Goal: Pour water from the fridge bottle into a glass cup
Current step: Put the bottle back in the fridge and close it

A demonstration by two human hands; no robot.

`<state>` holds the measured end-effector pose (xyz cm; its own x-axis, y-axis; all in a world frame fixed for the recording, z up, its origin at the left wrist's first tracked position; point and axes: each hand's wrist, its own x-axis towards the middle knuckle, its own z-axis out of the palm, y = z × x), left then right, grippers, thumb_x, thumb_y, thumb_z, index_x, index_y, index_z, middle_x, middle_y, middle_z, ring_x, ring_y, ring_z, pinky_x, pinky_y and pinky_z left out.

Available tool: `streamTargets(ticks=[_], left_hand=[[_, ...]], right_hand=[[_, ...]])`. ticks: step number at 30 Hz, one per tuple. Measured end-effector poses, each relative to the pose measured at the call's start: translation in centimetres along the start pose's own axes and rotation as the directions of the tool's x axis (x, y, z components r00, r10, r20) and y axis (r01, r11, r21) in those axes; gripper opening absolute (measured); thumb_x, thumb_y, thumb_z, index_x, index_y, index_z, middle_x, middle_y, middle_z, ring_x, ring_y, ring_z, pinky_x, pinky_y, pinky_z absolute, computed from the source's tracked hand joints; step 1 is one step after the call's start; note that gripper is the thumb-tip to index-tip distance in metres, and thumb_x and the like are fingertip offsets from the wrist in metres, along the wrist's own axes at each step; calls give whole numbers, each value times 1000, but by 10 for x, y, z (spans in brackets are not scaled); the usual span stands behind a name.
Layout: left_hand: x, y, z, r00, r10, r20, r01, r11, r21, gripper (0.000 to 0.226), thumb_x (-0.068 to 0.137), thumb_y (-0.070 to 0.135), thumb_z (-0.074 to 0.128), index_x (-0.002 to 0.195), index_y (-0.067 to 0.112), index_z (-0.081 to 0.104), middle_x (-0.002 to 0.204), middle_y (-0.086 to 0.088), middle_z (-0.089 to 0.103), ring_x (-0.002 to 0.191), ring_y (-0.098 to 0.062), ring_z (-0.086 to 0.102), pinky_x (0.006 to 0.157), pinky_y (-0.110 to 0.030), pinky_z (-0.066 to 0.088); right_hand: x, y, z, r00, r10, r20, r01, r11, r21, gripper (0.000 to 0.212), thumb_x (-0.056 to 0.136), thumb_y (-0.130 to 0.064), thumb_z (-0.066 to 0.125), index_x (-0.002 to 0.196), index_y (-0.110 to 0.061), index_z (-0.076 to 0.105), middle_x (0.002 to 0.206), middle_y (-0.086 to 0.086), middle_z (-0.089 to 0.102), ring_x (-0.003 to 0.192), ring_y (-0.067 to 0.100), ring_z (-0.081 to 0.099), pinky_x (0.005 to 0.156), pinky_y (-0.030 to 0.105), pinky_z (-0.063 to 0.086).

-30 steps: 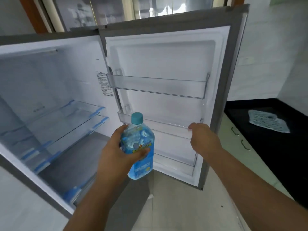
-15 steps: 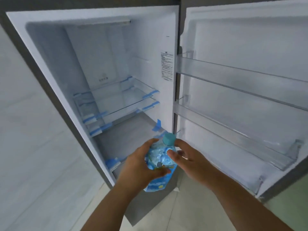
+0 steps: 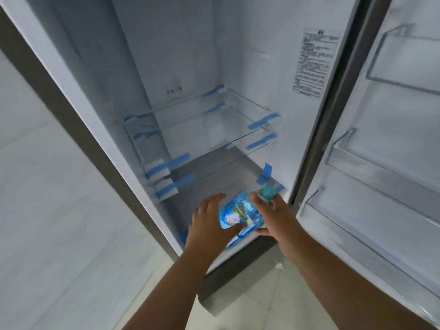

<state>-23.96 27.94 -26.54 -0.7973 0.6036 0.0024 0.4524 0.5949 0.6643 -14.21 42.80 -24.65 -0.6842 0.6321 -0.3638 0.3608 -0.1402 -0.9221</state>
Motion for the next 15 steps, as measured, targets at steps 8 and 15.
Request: streamTargets(ticks=[8,15], left_hand=[[32,-58,42,967,-250,37,241,956,168,98,77,51,84,152,29,25,152,1,35,142,-27,40,113,-46,45],[71,-84,59,933,-335,-128,359,874,327,92,90,25,73,162,30,17,163,0,24,151,-26,23,119,-45,39]], right_hand=[[103,25,40,950,249,187,-273,954,119,41,100,-50,61,131,-26,52,124,10,68,99,32,76,76,50,66],[170,37,78,864,394,313,-461,870,177,36,103,-50,55,115,-16,59,110,18,69,100,39,74,91,55,61]])
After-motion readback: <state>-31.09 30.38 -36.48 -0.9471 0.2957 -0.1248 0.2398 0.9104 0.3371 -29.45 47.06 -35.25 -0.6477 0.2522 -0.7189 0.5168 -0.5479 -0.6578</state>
